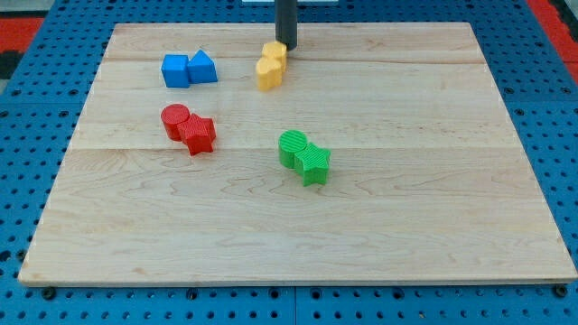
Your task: Move the green circle left and down
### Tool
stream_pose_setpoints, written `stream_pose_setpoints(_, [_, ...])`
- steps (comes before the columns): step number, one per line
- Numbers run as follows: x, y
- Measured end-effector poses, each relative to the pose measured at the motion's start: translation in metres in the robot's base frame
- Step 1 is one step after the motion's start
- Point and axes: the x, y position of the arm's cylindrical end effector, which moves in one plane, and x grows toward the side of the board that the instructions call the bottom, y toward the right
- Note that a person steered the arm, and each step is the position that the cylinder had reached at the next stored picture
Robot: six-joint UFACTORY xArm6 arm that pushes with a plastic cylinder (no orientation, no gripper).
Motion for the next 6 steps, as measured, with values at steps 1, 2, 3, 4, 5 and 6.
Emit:
stream_pose_setpoints(1, [0.053,-0.010])
stream_pose_setpoints(2, [0.052,0.047])
stream_pose_setpoints(3, [0.132,0.059])
stream_pose_setpoints(4, [0.174,-0.007])
stream_pose_setpoints(5, [0.206,-0.029])
stream_pose_setpoints(6, [0.201,-0.094])
